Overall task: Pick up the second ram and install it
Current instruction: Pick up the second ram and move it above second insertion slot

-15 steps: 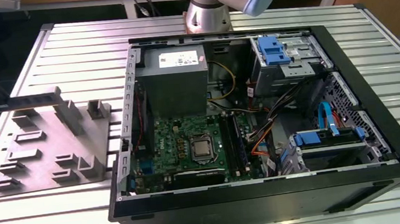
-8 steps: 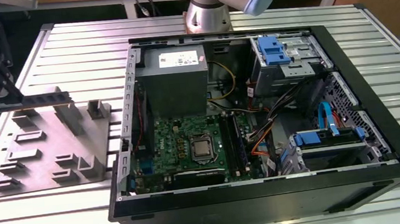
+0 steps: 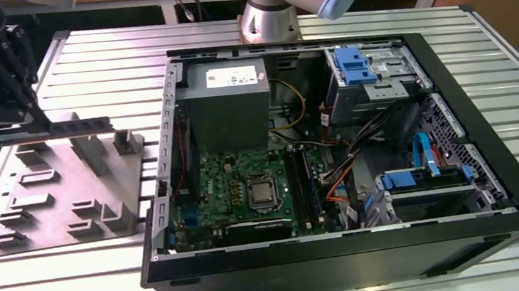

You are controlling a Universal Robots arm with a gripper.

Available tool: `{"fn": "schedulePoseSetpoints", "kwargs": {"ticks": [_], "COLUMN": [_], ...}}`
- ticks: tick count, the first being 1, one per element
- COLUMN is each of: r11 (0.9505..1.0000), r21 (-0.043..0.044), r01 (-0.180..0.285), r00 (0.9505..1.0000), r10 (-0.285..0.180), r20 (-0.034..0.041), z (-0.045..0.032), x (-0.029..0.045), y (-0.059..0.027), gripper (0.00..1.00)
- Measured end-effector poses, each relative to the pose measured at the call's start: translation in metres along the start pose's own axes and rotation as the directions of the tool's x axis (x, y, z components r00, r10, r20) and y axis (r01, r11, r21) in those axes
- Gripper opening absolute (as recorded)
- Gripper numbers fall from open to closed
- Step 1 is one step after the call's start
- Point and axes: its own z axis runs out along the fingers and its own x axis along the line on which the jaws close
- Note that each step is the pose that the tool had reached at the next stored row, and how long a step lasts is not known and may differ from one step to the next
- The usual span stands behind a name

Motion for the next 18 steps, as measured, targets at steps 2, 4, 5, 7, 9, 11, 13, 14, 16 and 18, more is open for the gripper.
{"fn": "schedulePoseSetpoints", "kwargs": {"ticks": [2,4,5,7,9,11,13,14,16,18], "r11": [1.0,1.0,1.0,1.0,1.0,1.0,1.0,1.0,1.0,1.0], "r21": [-0.0001,-0.0001,0.0,-0.0001,-0.0001,-0.0001,-0.0002,-0.0002,-0.0001,-0.0002], "r01": [0.0,0.0,0.0,0.0,0.0,0.0,0.0,0.0,0.0,0.0], "r00": [1.0,1.0,1.0,1.0,1.0,1.0,1.0,1.0,1.0,1.0], "r10": [0.0,0.0,0.0,0.0,0.0,0.0,0.0,0.0,0.0,0.0], "r20": [0.0,0.0,0.0,-0.0001,0.0,0.0,-0.0001,0.0,0.0,0.0], "z": [-0.0003,-0.0006,-0.0007,-0.001,-0.0012,-0.0015,-0.0019,-0.002,-0.0023,-0.0026], "x": [0.0002,0.0003,0.0004,0.0006,0.0008,0.0009,0.0011,0.0012,0.0014,0.0016], "y": [-0.0075,-0.015,-0.0188,-0.0266,-0.0349,-0.0429,-0.0511,-0.0554,-0.0642,-0.0729], "gripper": [0.11,0.11,0.11,0.11,0.11,0.11,0.11,0.11,0.11,0.11]}}
